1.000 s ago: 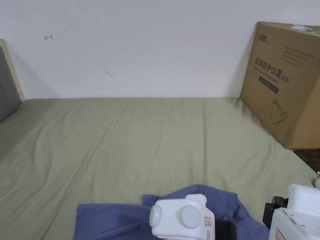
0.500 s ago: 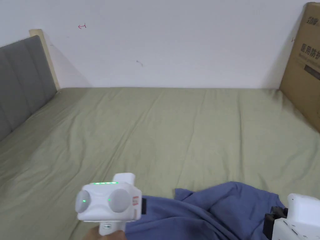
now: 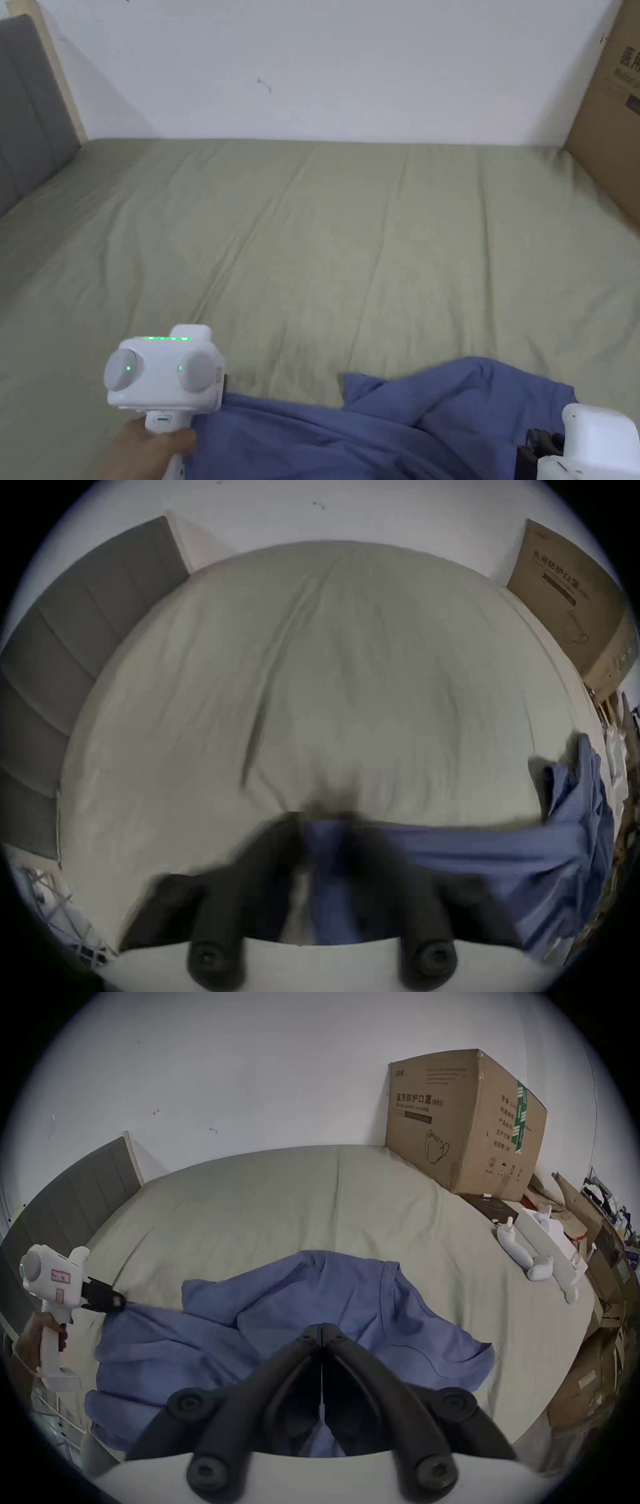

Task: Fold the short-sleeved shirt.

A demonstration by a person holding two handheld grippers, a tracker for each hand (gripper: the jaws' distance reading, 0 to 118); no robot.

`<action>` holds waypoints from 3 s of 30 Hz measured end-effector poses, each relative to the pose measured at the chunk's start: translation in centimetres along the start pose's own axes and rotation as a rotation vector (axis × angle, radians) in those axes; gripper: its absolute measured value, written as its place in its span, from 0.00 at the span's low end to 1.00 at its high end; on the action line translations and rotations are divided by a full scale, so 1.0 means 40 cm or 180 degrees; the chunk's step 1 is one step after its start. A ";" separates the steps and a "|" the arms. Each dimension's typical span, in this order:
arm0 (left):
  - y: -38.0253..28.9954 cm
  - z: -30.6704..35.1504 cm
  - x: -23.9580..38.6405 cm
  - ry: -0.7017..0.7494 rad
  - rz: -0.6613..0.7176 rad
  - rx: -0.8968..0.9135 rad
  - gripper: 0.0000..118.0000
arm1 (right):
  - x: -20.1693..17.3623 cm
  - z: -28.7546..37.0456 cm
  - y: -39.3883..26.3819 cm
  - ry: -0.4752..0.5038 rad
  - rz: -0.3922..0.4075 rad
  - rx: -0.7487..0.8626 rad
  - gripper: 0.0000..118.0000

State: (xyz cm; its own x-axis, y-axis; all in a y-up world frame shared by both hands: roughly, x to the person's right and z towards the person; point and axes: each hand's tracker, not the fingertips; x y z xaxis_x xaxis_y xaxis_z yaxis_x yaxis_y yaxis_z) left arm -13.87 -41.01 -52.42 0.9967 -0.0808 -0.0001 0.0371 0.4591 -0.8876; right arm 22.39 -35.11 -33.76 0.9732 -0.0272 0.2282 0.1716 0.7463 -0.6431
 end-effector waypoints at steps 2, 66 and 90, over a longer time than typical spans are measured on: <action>0.017 0.012 0.010 -0.0082 0.0018 -0.0100 0.02 | 0.013 -0.008 0.020 0.0048 0.0034 -0.0021 0.01; 0.484 1.098 -0.106 0.0541 0.0127 0.2650 0.02 | 0.257 0.447 1.081 -0.0023 -0.0705 0.1247 0.03; 0.809 0.651 -0.130 0.0747 0.0312 0.2617 0.02 | 0.093 -0.005 1.213 -0.0108 -0.0453 0.0825 0.03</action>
State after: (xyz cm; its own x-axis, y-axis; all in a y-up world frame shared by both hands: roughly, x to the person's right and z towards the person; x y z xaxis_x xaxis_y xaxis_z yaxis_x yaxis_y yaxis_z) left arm -15.98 -2.69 -69.14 0.9608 -0.1465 -0.2352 0.0822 0.9613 -0.2630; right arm 34.38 0.88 -64.26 0.9358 -0.1248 0.3297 0.2570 0.8817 -0.3957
